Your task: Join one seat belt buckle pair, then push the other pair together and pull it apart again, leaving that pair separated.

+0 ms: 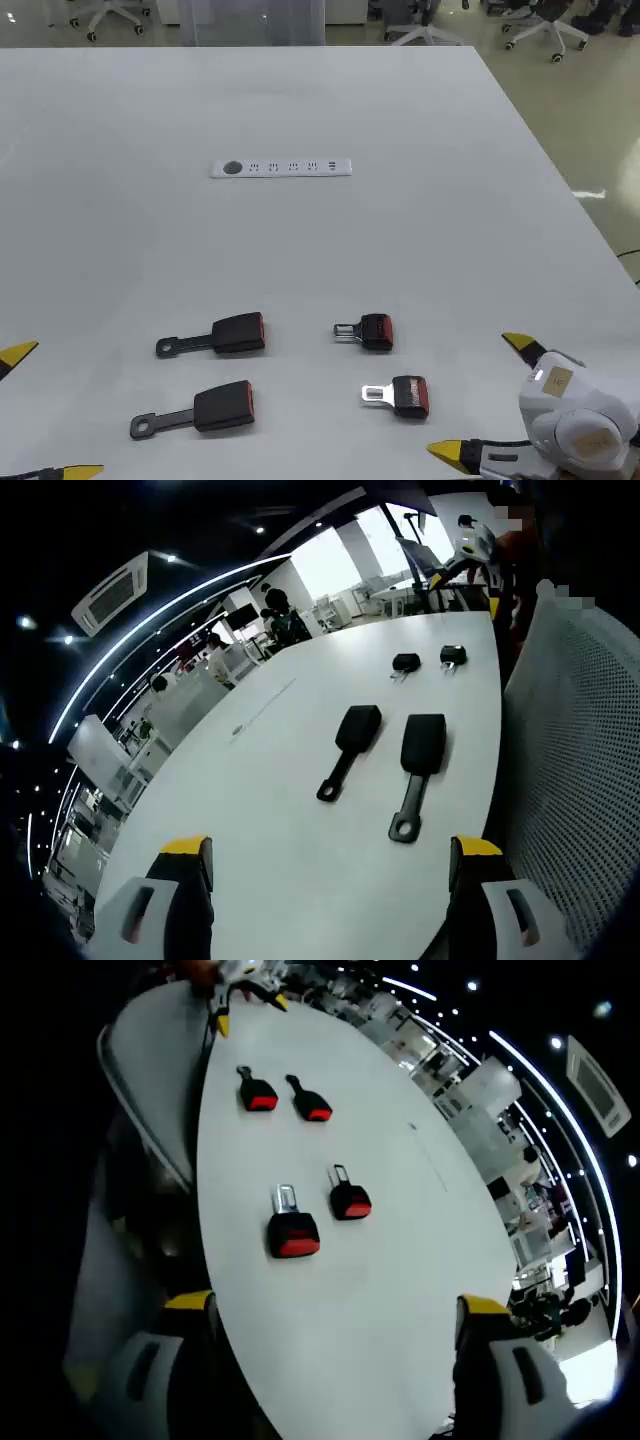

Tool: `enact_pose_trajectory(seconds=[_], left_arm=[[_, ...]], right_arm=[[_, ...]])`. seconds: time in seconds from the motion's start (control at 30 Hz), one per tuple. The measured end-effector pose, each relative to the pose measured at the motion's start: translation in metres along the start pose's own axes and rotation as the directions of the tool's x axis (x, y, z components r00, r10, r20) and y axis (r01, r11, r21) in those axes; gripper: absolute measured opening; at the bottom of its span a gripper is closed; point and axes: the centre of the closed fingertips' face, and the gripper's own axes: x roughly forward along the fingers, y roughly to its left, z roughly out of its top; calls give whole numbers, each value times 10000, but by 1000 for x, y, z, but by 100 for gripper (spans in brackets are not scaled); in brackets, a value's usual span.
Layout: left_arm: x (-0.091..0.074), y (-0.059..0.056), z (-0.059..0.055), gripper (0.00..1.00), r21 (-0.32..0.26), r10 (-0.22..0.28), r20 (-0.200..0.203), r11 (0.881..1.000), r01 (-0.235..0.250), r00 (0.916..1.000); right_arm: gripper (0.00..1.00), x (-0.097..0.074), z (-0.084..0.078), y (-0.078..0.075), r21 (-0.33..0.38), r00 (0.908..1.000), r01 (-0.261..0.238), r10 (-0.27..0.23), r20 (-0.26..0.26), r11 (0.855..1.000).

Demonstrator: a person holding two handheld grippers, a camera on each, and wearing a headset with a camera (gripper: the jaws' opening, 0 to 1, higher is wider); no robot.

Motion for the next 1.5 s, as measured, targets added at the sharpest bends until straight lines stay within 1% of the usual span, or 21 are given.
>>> enact_pose_trajectory(seconds=[0.03,0.07,0.17,0.2,0.23,0.27,0.3,0.33,0.4,0.47,0.6,0.7,0.8,0.9,0.97,1.03,1.1,1.2,1.3,1.4,1.5], left_arm=[[0,0,0,100,10,-8,-7,10000,8,10000],[0,0,0,100,-29,-20,-10,10000,20,10000],[-1,1,2,100,-151,14,109,9999,-13,9999],[-2,2,4,100,-258,62,223,9997,-56,9997],[-2,3,5,100,-403,102,302,9991,-90,9995],[-3,4,8,100,-691,101,503,9976,-66,9987],[-4,5,15,100,-1174,101,947,9931,11,9955],[-6,8,15,100,-1428,186,1009,9897,-40,9947],[-7,11,15,100,-1704,232,1021,9854,-55,9945],[-6,11,14,100,-1667,241,967,9860,-77,9950],[-4,6,15,100,-1410,101,923,9900,30,9957],[-3,6,14,100,-1348,68,867,9909,49,9962],[-2,5,12,100,-1359,25,762,9907,79,9971],[-1,3,10,100,-1195,-31,678,9928,112,9977],[0,1,5,100,-993,-79,450,9950,124,9990],[-1,0,9,100,-727,-84,510,9973,121,9987],[-2,1,9,100,-762,-71,514,9970,110,9987],[-2,2,7,100,-819,-48,329,9966,75,9994],[1,-2,-3,100,-612,-216,-202,9979,203,9996],[1,-4,-1,100,-590,-285,-77,9979,280,9996],[1,-3,-3,100,-694,-264,-161,9973,253,9995]], right_arm=[[100,1,-15,7,694,9962,-788,811,-312,9945],[100,0,-14,7,806,9958,-856,878,-246,9931],[100,1,-1,6,1589,9932,-1092,1013,570,9812],[99,2,9,7,2073,9867,-1291,1047,1245,9697],[99,2,14,7,2461,9806,-1441,1049,1657,9585],[99,4,17,6,2871,9755,-1512,959,1979,9459],[99,5,17,4,3017,9759,-1399,799,2029,9431],[98,6,16,1,3052,9780,-1165,556,2012,9451],[98,8,12,1,2963,9822,-854,304,1855,9513],[97,9,10,3,2983,9836,-686,144,1800,9520],[96,10,11,2,3093,9824,-479,-111,1863,9497],[94,11,10,3,3099,9851,-585,45,1721,9490],[94,12,10,1,3009,9884,-490,30,1517,9524],[93,10,15,-4,2948,9872,-427,-51,1595,9546],[94,9,20,-4,2901,9852,-494,-10,1713,9557],[97,11,21,-4,2918,9858,-598,105,1676,9546],[98,12,24,-5,2861,9853,-561,67,1710,9565],[100,13,27,-7,2831,9855,-490,2,1697,9578],[100,13,31,-10,2785,9841,-456,-48,1776,9593],[100,14,33,-11,2759,9840,-399,-102,1780,9604],[100,15,32,-12,2667,9875,-218,-209,1562,9635]])
